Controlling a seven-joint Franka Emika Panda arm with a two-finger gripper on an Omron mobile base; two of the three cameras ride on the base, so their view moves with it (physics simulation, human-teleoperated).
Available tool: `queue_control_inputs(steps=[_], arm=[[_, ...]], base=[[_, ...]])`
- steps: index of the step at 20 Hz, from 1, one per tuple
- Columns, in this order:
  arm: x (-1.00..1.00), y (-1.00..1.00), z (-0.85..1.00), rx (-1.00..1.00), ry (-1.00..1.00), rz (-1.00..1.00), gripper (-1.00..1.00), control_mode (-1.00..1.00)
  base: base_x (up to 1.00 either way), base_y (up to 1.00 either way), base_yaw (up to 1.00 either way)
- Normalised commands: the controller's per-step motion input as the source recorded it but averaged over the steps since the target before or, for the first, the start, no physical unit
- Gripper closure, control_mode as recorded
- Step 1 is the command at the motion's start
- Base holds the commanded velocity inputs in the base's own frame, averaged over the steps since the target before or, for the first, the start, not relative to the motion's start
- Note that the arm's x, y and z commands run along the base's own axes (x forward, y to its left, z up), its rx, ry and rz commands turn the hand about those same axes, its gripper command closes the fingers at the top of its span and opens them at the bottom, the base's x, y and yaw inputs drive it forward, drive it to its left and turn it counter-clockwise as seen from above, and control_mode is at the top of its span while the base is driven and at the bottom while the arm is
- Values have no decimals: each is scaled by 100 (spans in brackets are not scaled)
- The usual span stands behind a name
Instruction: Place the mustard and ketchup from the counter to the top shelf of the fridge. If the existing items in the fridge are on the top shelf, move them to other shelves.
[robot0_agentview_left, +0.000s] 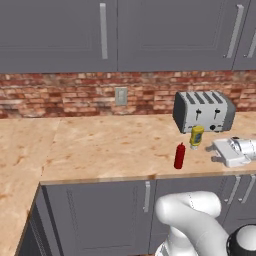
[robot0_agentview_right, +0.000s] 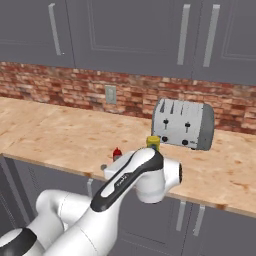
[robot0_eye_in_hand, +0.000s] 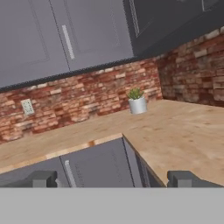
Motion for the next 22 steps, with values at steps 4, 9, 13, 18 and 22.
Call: queue_control_inputs(steps=[4,9,13,18,22], arm=[[32,0,-8,0,0,0,-100,-100],[33,0,-15,0,0,0,-100,-100],[17,0,-34,0,0,0,-100,-100],[19,0,-35,0,0,0,-100,-100],[28,0,-20,0,-2,0,-100,-100]], base=[[0,0,0],[0,0,0],[0,0,0],[0,0,0],[0,0,0]])
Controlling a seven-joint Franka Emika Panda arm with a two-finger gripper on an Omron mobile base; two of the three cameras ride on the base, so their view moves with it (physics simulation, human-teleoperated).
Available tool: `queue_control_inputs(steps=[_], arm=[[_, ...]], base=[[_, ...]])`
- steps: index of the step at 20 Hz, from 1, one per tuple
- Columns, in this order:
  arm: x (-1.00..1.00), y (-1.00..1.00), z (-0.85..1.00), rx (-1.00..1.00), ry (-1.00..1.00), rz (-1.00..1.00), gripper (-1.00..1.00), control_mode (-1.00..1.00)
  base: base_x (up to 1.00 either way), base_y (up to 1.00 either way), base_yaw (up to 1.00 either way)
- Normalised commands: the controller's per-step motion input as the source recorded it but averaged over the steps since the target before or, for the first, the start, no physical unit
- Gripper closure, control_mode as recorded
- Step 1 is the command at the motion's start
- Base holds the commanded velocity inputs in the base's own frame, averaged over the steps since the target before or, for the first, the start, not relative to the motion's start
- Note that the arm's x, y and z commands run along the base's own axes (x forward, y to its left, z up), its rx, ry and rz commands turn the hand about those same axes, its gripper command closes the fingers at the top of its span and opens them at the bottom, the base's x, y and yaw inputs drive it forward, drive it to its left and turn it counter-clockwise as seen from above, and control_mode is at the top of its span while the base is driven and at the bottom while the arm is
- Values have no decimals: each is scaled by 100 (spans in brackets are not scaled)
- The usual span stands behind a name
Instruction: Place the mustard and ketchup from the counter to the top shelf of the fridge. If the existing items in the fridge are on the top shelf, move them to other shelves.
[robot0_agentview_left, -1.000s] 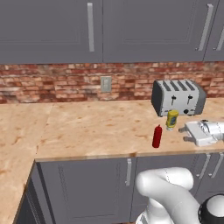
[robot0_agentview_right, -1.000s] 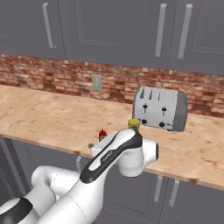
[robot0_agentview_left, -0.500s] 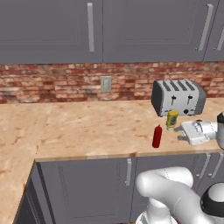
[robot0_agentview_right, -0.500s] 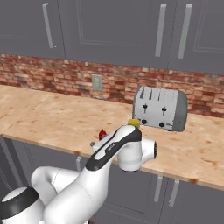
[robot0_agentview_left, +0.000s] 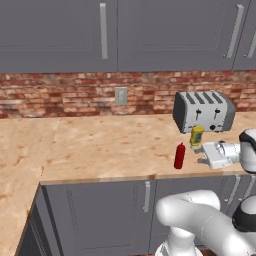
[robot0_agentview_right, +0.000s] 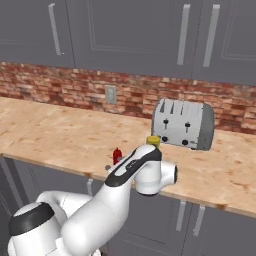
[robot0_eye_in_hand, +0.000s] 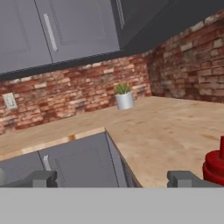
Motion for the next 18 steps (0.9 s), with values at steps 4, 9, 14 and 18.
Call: queue_control_inputs(steps=[4,9,14,18], arm=[[24,1,-12,-1,-2,0,-100,-100],[18,2,-8,0,-3,0,-100,-100],[10,8,-12,-3,-2,0,-100,-100],[7,5,-8,-2,-1,0,-100,-100]], base=[[0,0,0],[0,0,0],[0,0,0],[0,0,0]])
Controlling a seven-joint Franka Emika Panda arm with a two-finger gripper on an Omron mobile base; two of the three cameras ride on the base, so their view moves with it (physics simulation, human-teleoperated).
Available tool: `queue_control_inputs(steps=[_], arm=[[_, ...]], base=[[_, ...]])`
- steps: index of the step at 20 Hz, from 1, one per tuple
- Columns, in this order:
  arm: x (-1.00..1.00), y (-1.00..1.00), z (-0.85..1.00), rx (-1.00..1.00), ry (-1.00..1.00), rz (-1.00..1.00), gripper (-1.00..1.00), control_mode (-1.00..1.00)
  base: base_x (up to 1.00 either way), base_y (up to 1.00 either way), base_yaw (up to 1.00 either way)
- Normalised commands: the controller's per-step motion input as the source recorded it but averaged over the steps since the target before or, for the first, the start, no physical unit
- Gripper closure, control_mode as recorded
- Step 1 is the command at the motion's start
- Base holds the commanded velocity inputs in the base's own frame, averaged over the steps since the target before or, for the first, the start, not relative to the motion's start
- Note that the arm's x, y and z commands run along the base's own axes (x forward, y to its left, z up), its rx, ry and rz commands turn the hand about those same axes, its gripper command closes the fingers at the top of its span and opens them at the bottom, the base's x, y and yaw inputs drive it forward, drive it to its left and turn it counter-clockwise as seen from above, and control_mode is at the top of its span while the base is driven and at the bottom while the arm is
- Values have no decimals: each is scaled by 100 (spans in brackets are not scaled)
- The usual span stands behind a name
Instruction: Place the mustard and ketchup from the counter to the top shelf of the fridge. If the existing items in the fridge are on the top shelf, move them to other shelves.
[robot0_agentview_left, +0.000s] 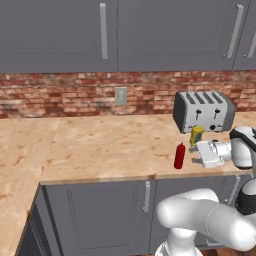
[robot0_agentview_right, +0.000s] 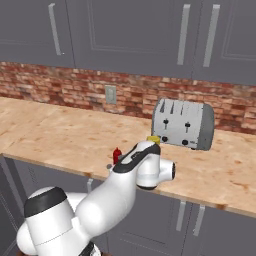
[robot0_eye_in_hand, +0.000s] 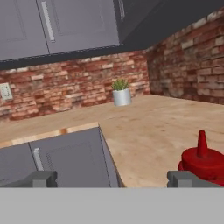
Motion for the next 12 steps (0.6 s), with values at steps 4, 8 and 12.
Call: queue_control_inputs(steps=[4,8,12], arm=[[4,4,-6,-2,-1,0,-100,-100],[8,0,-5,-1,-2,0,-100,-100],[22,-1,-6,0,-5,-3,-100,-100]], base=[[0,0,0],[0,0,0],[0,0,0]])
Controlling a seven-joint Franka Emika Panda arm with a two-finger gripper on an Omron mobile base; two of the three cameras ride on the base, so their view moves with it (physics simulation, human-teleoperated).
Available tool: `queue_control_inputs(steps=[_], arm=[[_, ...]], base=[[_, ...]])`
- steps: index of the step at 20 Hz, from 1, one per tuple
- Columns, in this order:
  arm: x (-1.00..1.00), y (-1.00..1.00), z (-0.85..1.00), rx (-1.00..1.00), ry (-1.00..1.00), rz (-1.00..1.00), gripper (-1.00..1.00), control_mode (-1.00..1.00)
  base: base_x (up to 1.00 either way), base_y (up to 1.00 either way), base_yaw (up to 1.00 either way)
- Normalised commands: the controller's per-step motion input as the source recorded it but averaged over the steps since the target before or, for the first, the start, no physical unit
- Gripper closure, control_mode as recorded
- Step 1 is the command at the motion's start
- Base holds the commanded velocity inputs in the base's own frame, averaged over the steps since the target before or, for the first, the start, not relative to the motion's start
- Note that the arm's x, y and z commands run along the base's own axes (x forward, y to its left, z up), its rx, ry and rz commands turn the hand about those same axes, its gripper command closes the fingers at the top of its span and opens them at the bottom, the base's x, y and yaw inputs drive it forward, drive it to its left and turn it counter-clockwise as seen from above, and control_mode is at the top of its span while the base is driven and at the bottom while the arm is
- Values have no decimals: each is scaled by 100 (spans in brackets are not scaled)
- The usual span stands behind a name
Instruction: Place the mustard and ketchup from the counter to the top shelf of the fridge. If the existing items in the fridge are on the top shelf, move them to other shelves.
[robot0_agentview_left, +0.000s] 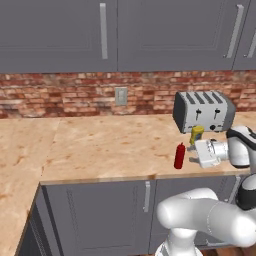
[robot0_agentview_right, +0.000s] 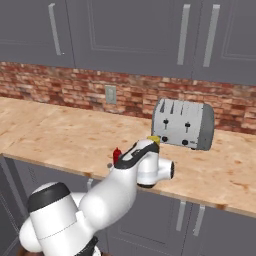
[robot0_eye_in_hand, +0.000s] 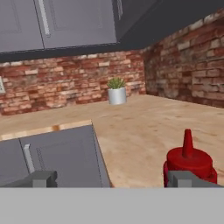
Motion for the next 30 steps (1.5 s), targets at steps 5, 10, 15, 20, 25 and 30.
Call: queue_control_inputs(steps=[5,10,15,20,25,30], arm=[[23,0,0,0,0,-1,-100,-100],[9,0,-6,0,0,0,-100,-100],[0,-1,-6,0,0,0,-100,-100],[3,-3,0,0,0,-1,-100,-100],[0,-19,-3,0,0,-5,-100,-100],[8,-9,0,0,-2,-4,-100,-100]], base=[[0,0,0],[0,0,0],[0,0,0],[0,0,0],[0,0,0],[0,0,0]])
